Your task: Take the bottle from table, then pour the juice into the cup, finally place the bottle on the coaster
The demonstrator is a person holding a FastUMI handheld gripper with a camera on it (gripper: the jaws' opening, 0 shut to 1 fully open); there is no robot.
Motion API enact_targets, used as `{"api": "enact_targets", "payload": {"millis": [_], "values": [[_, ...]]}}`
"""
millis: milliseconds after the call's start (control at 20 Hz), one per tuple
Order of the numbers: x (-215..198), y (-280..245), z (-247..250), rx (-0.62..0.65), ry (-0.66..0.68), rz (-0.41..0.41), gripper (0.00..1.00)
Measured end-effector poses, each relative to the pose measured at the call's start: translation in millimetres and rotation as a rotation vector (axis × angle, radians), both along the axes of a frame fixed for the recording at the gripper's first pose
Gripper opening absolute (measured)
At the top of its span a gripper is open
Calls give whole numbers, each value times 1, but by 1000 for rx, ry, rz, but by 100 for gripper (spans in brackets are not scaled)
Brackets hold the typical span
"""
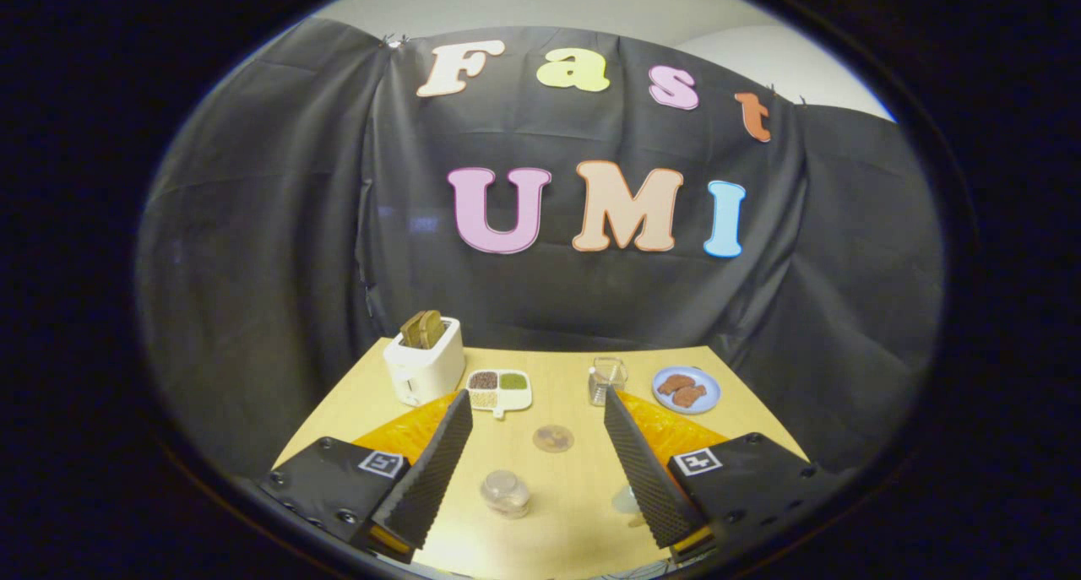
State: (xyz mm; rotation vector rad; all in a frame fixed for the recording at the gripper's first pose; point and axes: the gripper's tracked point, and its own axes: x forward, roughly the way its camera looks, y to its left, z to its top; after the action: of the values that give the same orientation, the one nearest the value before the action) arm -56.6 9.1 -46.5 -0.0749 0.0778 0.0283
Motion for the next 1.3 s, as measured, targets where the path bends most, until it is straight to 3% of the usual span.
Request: {"api": "enact_targets", "payload": {"millis": [550, 800, 1300], "values": [[-43, 45, -100, -25, 164, 5, 99], [-30, 51, -157, 3, 240, -11, 99], [20, 35, -242, 100, 338, -151, 99]]}}
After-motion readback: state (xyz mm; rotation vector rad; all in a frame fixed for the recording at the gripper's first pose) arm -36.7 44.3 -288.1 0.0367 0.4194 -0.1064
